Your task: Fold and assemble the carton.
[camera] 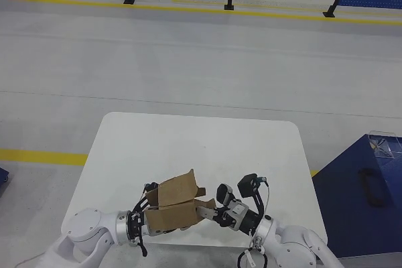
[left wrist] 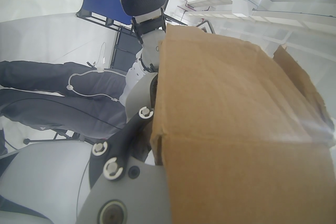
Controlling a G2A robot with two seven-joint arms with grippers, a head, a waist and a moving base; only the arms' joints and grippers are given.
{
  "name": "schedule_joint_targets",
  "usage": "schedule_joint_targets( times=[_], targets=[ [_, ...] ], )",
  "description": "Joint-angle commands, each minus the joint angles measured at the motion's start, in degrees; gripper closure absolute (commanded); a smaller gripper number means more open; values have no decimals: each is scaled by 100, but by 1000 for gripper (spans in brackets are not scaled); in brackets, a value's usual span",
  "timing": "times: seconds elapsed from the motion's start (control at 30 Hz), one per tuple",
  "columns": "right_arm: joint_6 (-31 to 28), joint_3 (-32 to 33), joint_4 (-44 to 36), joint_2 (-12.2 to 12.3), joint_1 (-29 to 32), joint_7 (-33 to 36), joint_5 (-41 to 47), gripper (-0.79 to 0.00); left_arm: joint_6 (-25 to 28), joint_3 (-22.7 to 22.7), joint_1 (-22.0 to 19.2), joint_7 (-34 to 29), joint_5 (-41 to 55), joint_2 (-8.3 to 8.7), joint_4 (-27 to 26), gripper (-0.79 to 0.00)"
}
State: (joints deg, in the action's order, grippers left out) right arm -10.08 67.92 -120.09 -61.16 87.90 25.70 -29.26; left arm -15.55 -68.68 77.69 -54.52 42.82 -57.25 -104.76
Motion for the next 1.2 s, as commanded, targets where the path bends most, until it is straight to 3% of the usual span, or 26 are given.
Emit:
schedule_joint_targets(
  times=[0.0,0.27,0.5,0.83,1.17],
  targets=[
    [6,-42,-7,-9,-12,-25,-24,-785,5,8,-2,-10,7,-2,9,0],
    [260,134,-58,-14,34,-369,-473,-785,31,-34,50,59,42,-2,15,0],
    [1345,-18,-176,-53,120,-1233,-2618,-785,77,-36,82,102,-27,-1,-18,0],
    [2085,-737,22,-217,-446,-894,-3839,-785,372,-24,291,694,-887,18,-364,0],
    [1949,-1030,10,-307,-493,-582,-4041,-785,352,-106,421,772,-892,26,-405,0]
  ],
)
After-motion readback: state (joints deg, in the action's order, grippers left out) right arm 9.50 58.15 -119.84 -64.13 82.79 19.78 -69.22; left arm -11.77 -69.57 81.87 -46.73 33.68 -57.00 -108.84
